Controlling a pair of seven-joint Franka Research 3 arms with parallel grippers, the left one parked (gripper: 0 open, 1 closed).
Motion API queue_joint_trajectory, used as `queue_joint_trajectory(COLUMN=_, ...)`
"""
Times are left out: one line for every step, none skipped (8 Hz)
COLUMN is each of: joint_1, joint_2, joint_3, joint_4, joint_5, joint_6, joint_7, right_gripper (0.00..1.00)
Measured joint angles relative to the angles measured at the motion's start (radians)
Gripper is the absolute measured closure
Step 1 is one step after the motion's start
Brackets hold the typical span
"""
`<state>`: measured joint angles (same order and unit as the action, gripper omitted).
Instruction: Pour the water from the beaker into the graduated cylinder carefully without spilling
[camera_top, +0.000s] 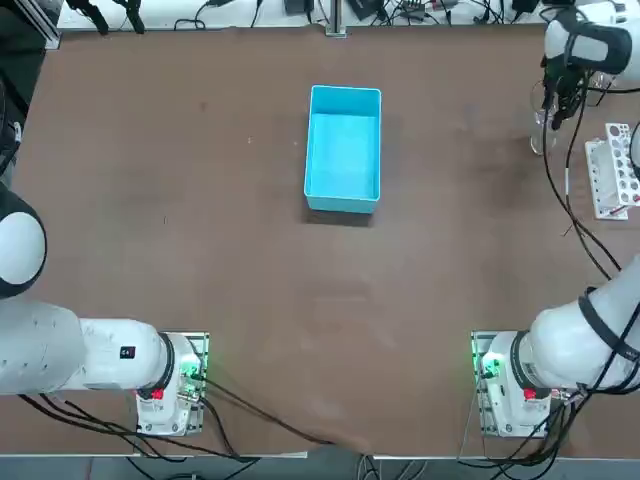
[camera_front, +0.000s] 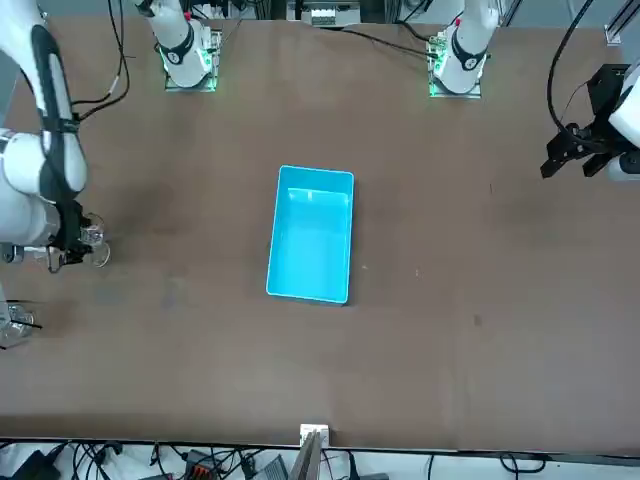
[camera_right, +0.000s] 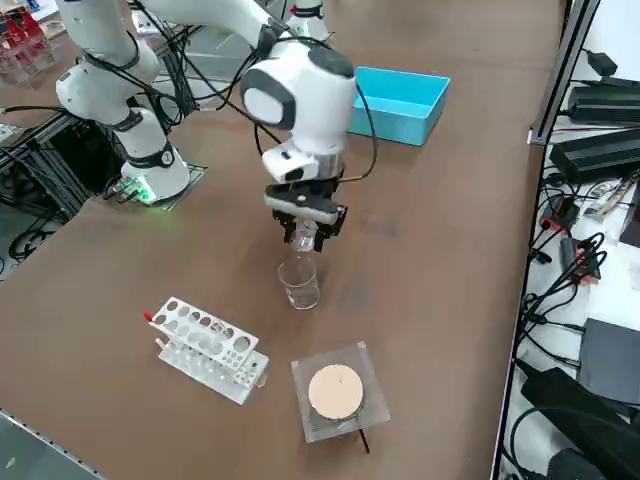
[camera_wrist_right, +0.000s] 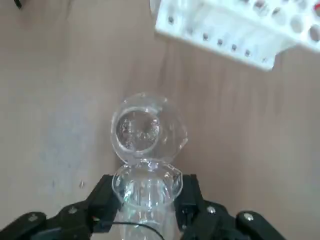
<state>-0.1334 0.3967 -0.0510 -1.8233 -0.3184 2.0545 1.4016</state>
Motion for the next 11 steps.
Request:
queue_joint_trajectory(joint_1=0.025, joint_2=0.000, joint_3=0.000, joint_4=0.000, joint_5=-0.077, joint_6=-0.007, joint_7=0.068, right_gripper=0.39)
queue_joint_trajectory(joint_1=0.041, joint_2=0.000, joint_3=0.000, joint_4=0.001, joint_5=-0.138, joint_6=-0.017, joint_7=0.117, right_gripper=0.39)
queue_joint_trajectory(joint_1=0.053, joint_2=-0.001, joint_3=0.000, joint_4=0.003, joint_5=-0.208, joint_6=-0.033, joint_7=0.172, right_gripper=0.39)
queue_joint_trajectory(joint_1=0.072, joint_2=-0.001, joint_3=0.001, joint_4=0.004, joint_5=-0.277, joint_6=-0.062, joint_7=0.230, right_gripper=0.39)
queue_joint_trajectory(joint_1=0.105, joint_2=-0.001, joint_3=0.003, joint_4=0.005, joint_5=-0.320, joint_6=-0.099, joint_7=0.276, right_gripper=0.39)
queue_joint_trajectory(joint_1=0.154, joint_2=-0.001, joint_3=0.005, joint_4=0.011, joint_5=-0.340, joint_6=-0.133, joint_7=0.316, right_gripper=0.39)
queue_joint_trajectory(joint_1=0.214, joint_2=0.000, joint_3=0.007, joint_4=0.024, joint_5=-0.355, joint_6=-0.178, joint_7=0.363, right_gripper=0.39)
queue_joint_trajectory(joint_1=0.271, joint_2=0.005, joint_3=0.009, joint_4=0.039, joint_5=-0.387, joint_6=-0.222, joint_7=0.407, right_gripper=0.39)
queue_joint_trajectory(joint_1=0.323, joint_2=0.020, joint_3=0.009, joint_4=0.045, joint_5=-0.444, joint_6=-0.249, joint_7=0.460, right_gripper=0.39)
queue_joint_trajectory(joint_1=0.363, joint_2=0.047, joint_3=0.010, joint_4=0.046, joint_5=-0.498, joint_6=-0.261, joint_7=0.531, right_gripper=0.39)
queue_joint_trajectory(joint_1=0.394, joint_2=0.084, joint_3=0.010, joint_4=0.047, joint_5=-0.554, joint_6=-0.262, joint_7=0.609, right_gripper=0.39)
